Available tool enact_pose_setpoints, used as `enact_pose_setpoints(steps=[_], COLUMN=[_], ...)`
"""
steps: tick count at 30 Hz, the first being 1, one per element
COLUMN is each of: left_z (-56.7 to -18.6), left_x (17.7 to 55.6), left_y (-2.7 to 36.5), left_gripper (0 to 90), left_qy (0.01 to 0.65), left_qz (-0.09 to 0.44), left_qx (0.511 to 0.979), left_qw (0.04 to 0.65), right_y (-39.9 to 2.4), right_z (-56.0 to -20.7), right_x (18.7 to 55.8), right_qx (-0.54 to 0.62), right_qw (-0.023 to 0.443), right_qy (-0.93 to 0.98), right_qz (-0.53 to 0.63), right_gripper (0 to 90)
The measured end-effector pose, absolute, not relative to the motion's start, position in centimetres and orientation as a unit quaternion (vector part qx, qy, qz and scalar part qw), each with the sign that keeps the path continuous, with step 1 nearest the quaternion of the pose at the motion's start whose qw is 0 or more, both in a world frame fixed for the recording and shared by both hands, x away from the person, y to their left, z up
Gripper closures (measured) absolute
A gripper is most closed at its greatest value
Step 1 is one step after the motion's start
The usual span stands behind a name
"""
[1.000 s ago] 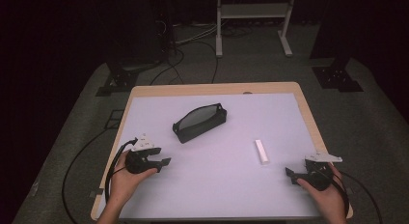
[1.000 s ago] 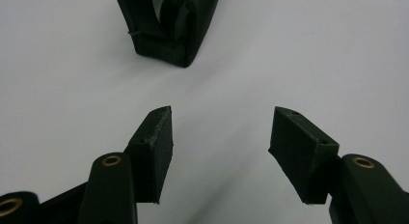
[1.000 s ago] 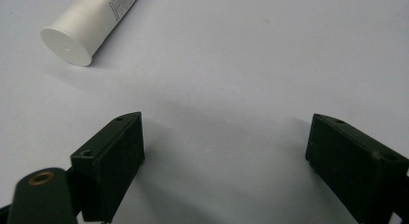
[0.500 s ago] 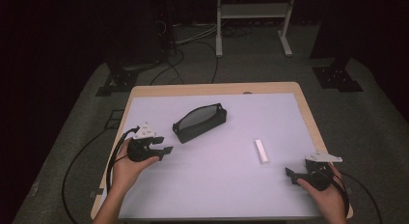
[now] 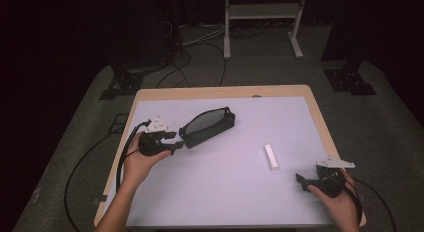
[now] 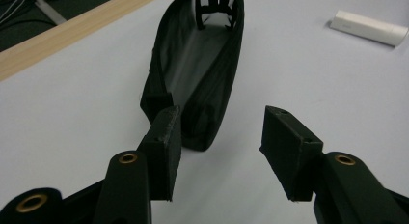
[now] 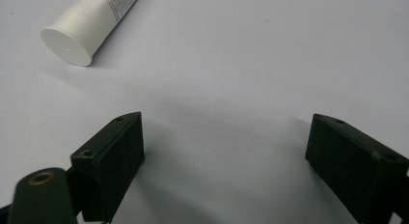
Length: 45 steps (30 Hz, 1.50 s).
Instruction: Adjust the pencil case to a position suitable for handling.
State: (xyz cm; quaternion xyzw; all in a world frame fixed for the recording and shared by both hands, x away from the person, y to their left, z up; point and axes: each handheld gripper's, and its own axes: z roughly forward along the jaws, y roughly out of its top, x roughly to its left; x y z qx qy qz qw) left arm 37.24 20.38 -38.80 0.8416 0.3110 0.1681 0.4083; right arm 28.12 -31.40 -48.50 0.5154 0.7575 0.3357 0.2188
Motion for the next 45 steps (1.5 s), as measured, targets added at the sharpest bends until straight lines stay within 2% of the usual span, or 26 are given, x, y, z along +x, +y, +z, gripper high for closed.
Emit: enact_pose_setpoints(steps=[12,25,45], left_z=[-38.1,-37.8,-39.0], left_x=[39.8,42.5,47.6], left_y=[18.9,17.1,15.2], left_gripper=[52.3,56.3,61.5], left_qy=[0.311,0.299,0.295], left_qz=[0.161,0.182,0.183], left_qx=[0.838,0.834,0.847], left_qw=[0.419,0.428,0.403], right_y=[-31.4,-31.4,-31.4], right_z=[-48.5,-48.5,-48.5], right_x=[28.1,28.1,28.1], right_qx=[0.515,0.516,0.516], right_qw=[0.219,0.218,0.217], right_qy=[0.758,0.757,0.757], right_qz=[0.336,0.336,0.337], right_gripper=[12.4,12.4,12.4])
